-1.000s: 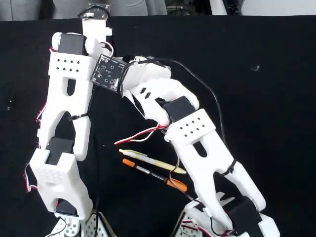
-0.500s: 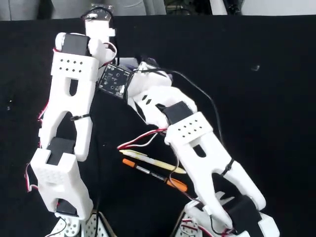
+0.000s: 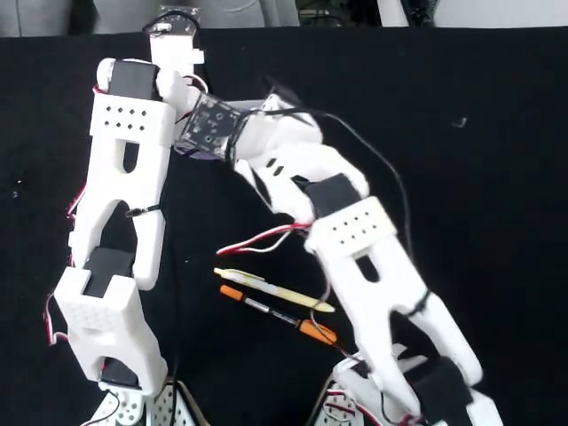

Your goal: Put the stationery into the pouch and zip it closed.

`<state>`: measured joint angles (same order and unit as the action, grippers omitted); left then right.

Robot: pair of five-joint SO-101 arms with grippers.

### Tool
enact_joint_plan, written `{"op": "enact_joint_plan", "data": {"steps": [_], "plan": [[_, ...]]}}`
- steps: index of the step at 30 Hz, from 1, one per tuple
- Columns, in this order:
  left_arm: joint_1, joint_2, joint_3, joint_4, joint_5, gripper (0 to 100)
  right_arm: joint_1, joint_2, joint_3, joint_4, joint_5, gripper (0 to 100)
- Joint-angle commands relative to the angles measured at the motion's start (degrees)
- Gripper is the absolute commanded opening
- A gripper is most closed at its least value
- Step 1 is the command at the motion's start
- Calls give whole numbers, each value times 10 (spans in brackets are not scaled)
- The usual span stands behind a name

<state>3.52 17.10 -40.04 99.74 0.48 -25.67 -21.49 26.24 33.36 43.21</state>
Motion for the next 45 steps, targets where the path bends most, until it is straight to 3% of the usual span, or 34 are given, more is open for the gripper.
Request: {"op": "enact_joint_plan", "data": {"steps": [1, 8, 16, 24, 33, 38, 45], "plan": [[-6, -4, -13, 1, 6, 29, 16, -81, -40, 25, -18, 273], [-7, -4, -13, 1, 7, 29, 26, -141, -44, 25, -53, 273], [-41, -4, -14, -12, 8, 29, 105, -249, -40, 59, -115, 269], [-91, -6, -14, -19, 8, 29, 148, -291, -39, 187, -115, 269], [-145, -5, -64, 12, -2, 29, 66, -289, 9, 324, -153, 269], [-156, -7, -70, 12, -12, 28, -15, -286, 145, 271, -185, 269], [-151, -8, -70, 12, -45, 28, -62, -285, 294, 152, -266, 269]]}}
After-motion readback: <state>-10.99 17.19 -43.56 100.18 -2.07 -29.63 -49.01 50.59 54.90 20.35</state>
